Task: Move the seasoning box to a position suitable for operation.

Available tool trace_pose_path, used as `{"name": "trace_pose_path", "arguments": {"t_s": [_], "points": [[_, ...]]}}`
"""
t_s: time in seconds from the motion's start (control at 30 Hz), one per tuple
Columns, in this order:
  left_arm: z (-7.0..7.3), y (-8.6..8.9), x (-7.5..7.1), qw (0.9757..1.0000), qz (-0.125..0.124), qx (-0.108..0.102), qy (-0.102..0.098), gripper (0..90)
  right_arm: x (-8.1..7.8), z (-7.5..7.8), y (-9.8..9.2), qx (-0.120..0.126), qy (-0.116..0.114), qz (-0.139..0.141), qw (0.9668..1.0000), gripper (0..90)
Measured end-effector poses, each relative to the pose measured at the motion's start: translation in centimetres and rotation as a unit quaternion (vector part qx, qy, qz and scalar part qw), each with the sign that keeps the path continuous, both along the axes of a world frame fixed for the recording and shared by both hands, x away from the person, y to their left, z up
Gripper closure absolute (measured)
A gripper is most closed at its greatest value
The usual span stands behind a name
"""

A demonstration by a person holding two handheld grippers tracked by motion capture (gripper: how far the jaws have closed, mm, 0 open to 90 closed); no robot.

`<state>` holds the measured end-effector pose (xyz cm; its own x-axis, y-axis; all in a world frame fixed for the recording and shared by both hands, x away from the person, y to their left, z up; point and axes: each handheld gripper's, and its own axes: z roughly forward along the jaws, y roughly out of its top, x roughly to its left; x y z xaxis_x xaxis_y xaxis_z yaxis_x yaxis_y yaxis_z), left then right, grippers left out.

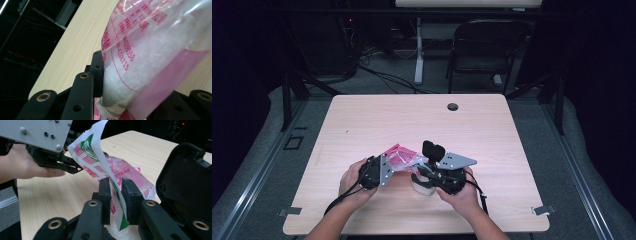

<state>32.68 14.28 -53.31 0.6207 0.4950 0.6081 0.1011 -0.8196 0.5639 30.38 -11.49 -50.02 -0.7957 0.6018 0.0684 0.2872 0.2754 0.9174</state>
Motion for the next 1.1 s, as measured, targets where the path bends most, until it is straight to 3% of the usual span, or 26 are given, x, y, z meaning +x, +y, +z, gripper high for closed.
{"name": "trace_pose_path", "arguments": {"t_s": [0.53, 0.87, 1.1], "points": [[-0.5, 0.3, 0.6, 0.9986, -0.002, -0.035, 0.040, 71.9, 0.1, 0.0, 0.0, 0.007, -0.006, -0.010, 0.9999, 65.5], [-1.0, 0.5, 1.2, 0.9953, -0.003, -0.055, 0.080, 71.9, 0.2, -0.1, 0.0, 0.011, -0.014, -0.020, 0.9996, 55.8], [-1.3, 0.7, 1.5, 0.9925, -0.008, -0.070, 0.100, 72.0, 0.2, -0.1, 0.0, 0.015, -0.012, -0.023, 0.9995, 53.8]]}}
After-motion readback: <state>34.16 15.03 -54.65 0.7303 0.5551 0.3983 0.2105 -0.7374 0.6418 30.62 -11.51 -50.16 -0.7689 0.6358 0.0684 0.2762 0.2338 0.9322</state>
